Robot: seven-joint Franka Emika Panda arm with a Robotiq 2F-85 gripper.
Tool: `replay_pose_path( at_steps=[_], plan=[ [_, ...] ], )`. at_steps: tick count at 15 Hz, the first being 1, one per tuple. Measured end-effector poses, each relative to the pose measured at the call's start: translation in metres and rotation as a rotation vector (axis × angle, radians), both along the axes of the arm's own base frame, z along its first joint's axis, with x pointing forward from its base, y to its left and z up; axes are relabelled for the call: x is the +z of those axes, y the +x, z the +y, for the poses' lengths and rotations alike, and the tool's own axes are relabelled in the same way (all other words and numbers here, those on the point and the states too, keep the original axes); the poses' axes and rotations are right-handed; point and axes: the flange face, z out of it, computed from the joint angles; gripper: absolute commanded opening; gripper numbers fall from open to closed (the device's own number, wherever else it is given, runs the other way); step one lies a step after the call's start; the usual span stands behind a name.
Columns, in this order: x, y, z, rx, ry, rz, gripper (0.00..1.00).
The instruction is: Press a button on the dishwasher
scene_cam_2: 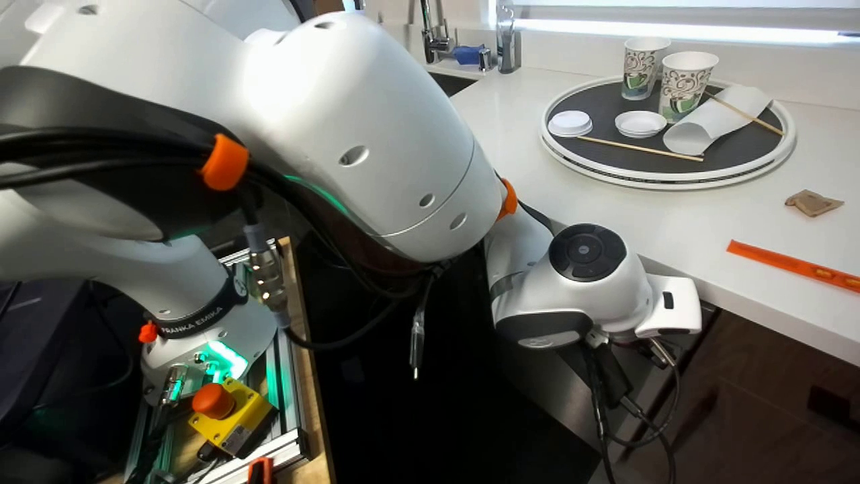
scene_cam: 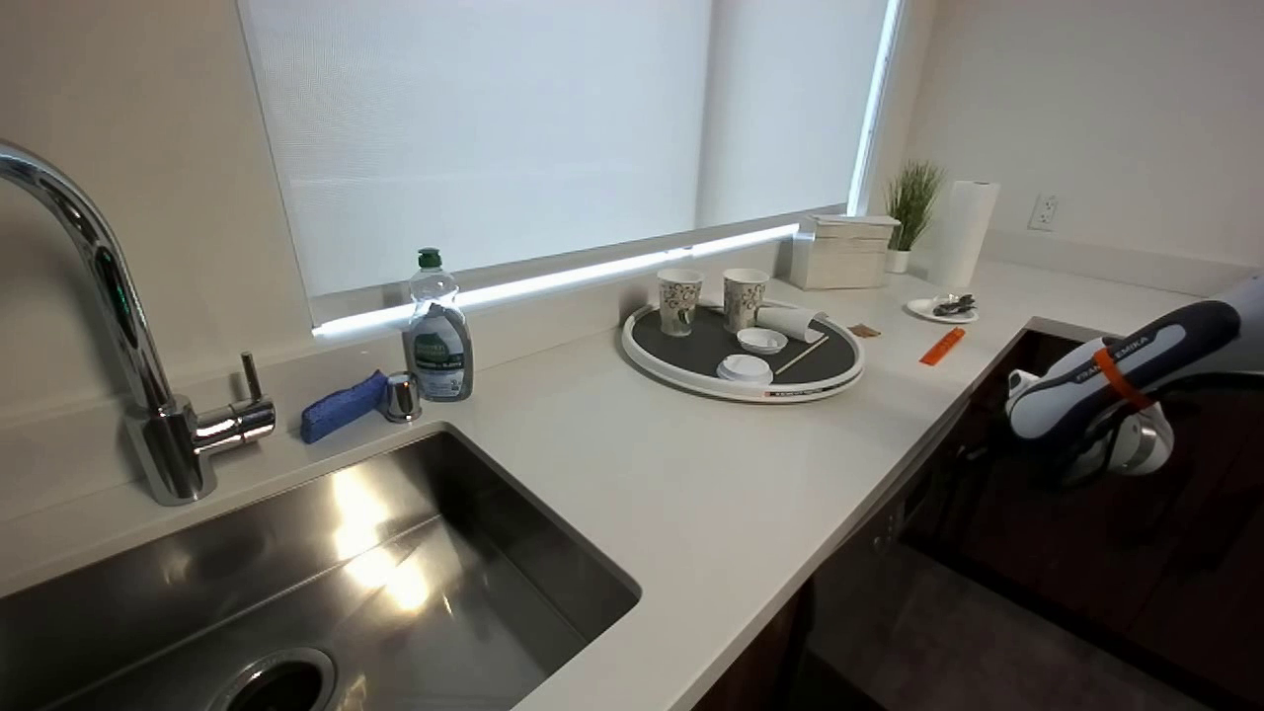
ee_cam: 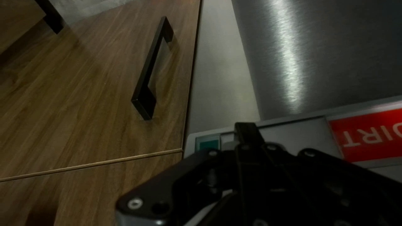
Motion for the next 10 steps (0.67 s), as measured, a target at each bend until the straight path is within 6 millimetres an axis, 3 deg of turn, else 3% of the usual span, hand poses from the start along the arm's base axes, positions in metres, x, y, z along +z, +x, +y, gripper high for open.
replay_pose_path(
  at_steps=[10],
  plan=[
    [0.002, 0.000, -0.014, -0.039, -0.023, -0.058, 0.00]
  ],
)
